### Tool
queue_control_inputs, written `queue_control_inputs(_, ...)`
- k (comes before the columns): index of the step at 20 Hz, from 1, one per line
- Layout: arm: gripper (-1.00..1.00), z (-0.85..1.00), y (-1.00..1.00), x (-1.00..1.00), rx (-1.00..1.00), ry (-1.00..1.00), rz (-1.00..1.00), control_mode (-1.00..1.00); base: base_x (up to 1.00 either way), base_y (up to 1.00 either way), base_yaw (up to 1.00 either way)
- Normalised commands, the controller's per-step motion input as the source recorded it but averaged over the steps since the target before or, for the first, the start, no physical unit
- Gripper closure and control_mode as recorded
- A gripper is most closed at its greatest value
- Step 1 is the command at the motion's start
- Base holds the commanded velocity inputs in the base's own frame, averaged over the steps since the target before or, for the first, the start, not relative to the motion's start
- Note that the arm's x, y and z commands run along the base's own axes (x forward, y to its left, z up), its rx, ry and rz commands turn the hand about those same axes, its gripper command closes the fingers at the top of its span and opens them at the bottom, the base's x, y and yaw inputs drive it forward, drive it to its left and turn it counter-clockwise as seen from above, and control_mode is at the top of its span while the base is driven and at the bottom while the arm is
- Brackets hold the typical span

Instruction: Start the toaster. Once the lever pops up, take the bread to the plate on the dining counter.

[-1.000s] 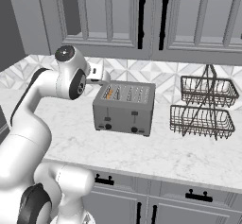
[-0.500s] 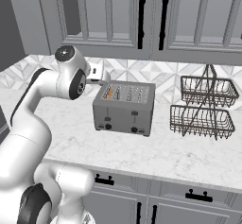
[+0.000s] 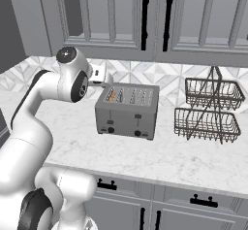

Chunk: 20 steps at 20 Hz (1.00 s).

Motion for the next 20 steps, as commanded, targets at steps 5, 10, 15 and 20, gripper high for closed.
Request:
queue_control_inputs(5,-1.0,0.0,0.0,0.0,0.0,0.0,0.0,-1.0,0.0,0.0,0.0)
queue_control_inputs(10,-1.0,0.0,0.0,0.0,0.0,0.0,0.0,-1.0,0.0,0.0,0.0)
queue_control_inputs(15,-1.0,0.0,0.0,0.0,0.0,0.0,0.0,-1.0,0.0,0.0,0.0)
queue_control_inputs(20,-1.0,0.0,0.0,0.0,0.0,0.0,0.0,-1.0,0.0,0.0,0.0)
